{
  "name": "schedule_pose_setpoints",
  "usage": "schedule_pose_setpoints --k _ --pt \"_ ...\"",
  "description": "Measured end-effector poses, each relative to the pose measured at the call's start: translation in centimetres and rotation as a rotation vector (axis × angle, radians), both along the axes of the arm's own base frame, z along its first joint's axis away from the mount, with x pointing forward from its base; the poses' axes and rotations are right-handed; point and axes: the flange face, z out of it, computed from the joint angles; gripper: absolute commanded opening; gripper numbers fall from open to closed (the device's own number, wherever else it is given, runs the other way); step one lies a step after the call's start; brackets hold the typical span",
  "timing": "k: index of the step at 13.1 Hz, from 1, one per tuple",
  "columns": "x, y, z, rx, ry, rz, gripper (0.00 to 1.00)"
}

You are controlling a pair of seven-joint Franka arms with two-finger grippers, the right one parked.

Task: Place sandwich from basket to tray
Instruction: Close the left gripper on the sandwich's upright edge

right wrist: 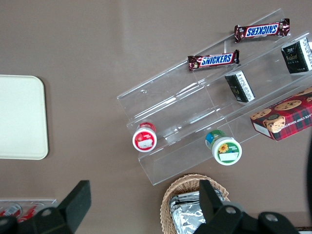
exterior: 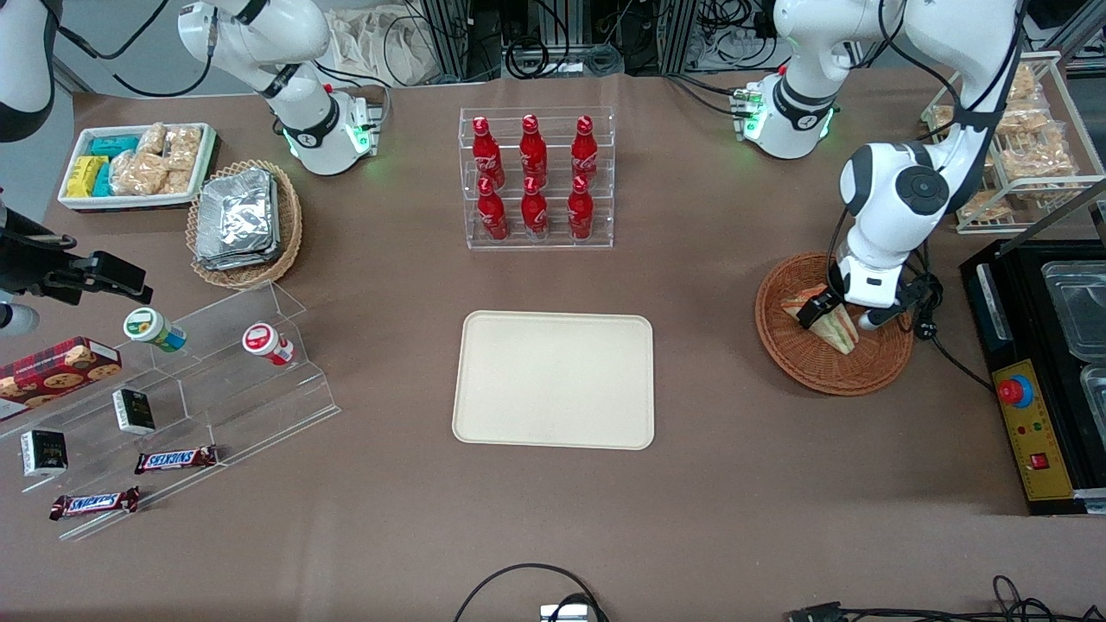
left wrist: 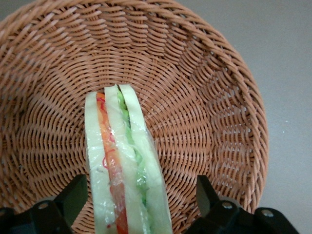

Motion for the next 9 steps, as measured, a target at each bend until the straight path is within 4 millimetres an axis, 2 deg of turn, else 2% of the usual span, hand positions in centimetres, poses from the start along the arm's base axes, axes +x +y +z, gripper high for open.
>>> schedule_pose_setpoints --k 1,2,3,4,9 --pt "-0.03 0.0 -0.2 0.0 0.001 0.0 0.7" --pt "-0.04 0.0 -0.28 0.0 0.003 0.001 0.47" --pt "-0.04 0.0 -0.29 0.0 0.003 0.001 0.33" --pt "-0.04 0.0 -0.29 0.0 0.003 0.001 0.26" --pt "0.0 0.0 -0.14 0.0 -0.001 -0.001 0.25"
